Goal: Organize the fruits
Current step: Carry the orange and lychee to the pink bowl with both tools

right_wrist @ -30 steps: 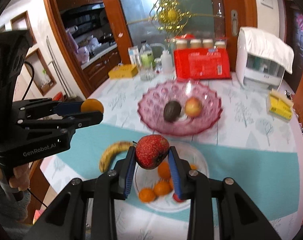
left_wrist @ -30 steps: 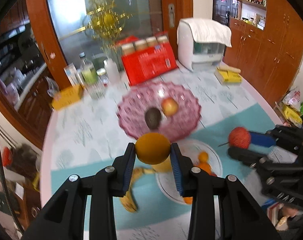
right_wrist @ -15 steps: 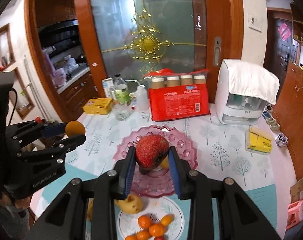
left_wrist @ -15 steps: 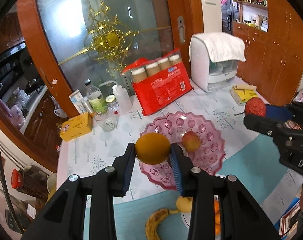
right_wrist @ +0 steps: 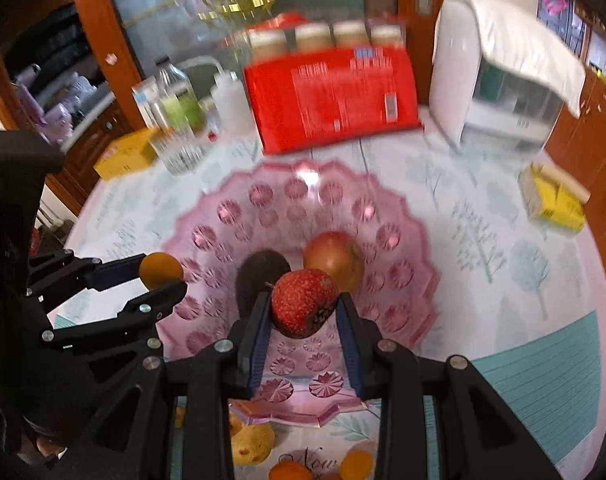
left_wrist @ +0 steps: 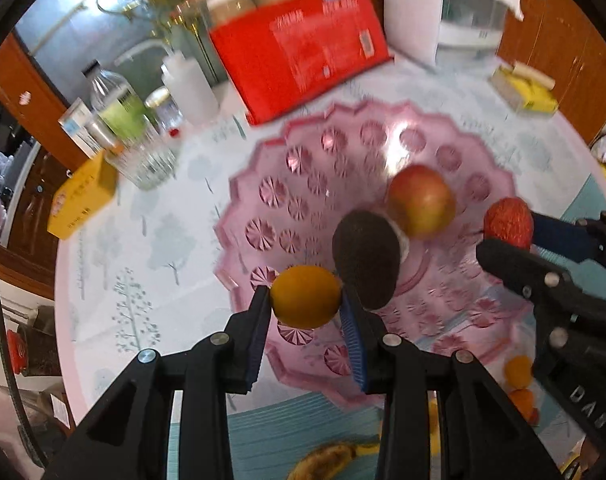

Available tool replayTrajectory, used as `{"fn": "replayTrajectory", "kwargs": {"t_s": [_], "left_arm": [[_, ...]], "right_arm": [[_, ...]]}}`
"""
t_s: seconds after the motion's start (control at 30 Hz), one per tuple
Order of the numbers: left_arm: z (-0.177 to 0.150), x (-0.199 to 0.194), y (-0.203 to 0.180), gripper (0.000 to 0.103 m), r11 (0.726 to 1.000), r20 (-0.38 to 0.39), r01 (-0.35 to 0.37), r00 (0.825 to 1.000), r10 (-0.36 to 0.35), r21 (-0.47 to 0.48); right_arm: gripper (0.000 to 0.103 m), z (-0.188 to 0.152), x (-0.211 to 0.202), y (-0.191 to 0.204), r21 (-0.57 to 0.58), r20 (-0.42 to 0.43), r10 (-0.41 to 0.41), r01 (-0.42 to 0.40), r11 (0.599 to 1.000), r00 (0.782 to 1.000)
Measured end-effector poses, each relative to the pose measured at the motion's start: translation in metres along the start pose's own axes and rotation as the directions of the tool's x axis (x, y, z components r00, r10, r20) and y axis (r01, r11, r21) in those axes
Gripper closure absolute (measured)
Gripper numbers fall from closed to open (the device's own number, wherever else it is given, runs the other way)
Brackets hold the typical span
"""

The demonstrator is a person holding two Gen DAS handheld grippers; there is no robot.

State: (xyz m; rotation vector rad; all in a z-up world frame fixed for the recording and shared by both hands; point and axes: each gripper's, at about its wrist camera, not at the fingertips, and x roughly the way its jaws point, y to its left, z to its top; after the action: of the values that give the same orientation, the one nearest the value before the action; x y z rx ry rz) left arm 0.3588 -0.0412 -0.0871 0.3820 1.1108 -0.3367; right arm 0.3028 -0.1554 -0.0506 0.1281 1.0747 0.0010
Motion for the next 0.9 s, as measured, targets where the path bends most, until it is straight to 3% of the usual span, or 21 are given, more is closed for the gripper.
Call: {"fn": "replayTrajectory", "kwargs": {"t_s": [0.27,0.9], "left_arm": [[-0.005,0.041,0.008,0.069,1.000,-0.071,0.011,0.997,-0.012,-0.011],[-0.012,0.046,-0.009,0.068,0.998,-0.078,0.048,0.996,-0.045,0.031]], "right_arm": [[0.070,-0.018,0.044,0.006,-0.026,-0.094,-0.038,0.036,0.999,0.995],[0.069,-0.031,0.065,0.007,-0.024,-0.176,-0.058,0.055,0.998,0.983]]}}
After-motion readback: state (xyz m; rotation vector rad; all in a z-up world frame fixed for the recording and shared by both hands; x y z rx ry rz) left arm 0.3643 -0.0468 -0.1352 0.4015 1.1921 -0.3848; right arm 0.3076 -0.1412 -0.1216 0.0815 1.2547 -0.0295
